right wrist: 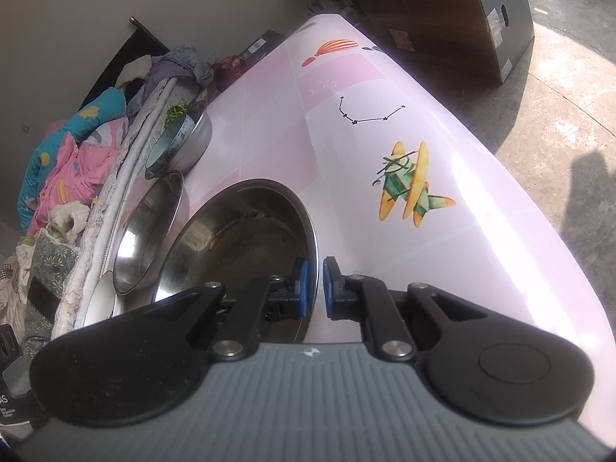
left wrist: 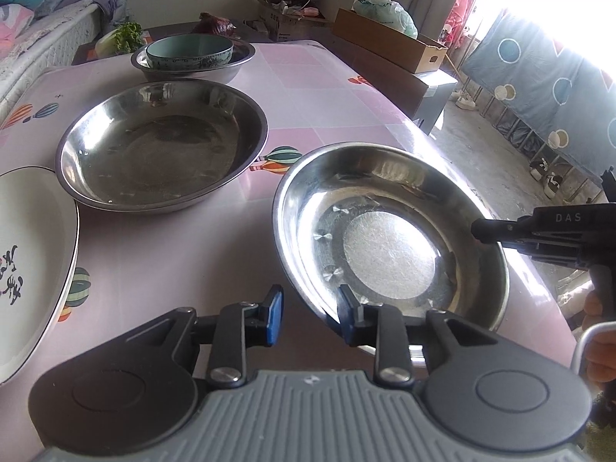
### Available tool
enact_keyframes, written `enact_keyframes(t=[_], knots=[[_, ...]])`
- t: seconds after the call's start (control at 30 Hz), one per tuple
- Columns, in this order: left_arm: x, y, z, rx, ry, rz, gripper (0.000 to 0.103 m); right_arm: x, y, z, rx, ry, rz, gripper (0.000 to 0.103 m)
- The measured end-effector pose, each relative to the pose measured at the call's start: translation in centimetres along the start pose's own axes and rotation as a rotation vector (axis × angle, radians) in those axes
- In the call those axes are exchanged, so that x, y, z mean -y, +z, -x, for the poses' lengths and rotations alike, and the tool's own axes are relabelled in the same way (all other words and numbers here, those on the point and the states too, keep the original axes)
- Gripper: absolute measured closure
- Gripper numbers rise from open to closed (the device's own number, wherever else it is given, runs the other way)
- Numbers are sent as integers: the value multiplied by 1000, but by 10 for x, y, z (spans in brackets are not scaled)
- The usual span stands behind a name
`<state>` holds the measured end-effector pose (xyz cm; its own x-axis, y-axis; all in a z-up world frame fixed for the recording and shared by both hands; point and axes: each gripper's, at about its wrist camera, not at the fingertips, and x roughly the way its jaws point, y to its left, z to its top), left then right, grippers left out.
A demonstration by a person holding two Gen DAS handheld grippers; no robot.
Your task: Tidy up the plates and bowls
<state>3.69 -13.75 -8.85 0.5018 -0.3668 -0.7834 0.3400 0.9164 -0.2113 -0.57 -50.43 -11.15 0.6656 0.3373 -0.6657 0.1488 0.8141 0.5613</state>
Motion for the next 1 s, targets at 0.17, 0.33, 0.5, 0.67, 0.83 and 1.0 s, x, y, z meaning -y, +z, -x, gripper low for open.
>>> enact_keyframes(t=[0.17, 0.33, 0.5, 0.67, 0.83, 1.0], knots=[[-2, 6, -11, -6, 27, 3, 73, 1, 3, -4, 4, 5, -1, 94], [-3, 11, -15, -1, 25, 10, 86, 0, 4, -7, -1, 9, -3, 94], [0, 8, -13, -13, 19, 2, 85, -2, 4, -9, 1, 11, 9, 94], [1, 8, -13, -24, 0, -1, 84, 1, 6, -11, 7, 8, -3, 94], [0, 12, -18, -15, 7, -9, 84, 1, 3, -10, 13, -14, -4, 94], [2, 15, -22, 0, 19, -27, 84, 2, -1, -11, 6, -18, -14, 94]])
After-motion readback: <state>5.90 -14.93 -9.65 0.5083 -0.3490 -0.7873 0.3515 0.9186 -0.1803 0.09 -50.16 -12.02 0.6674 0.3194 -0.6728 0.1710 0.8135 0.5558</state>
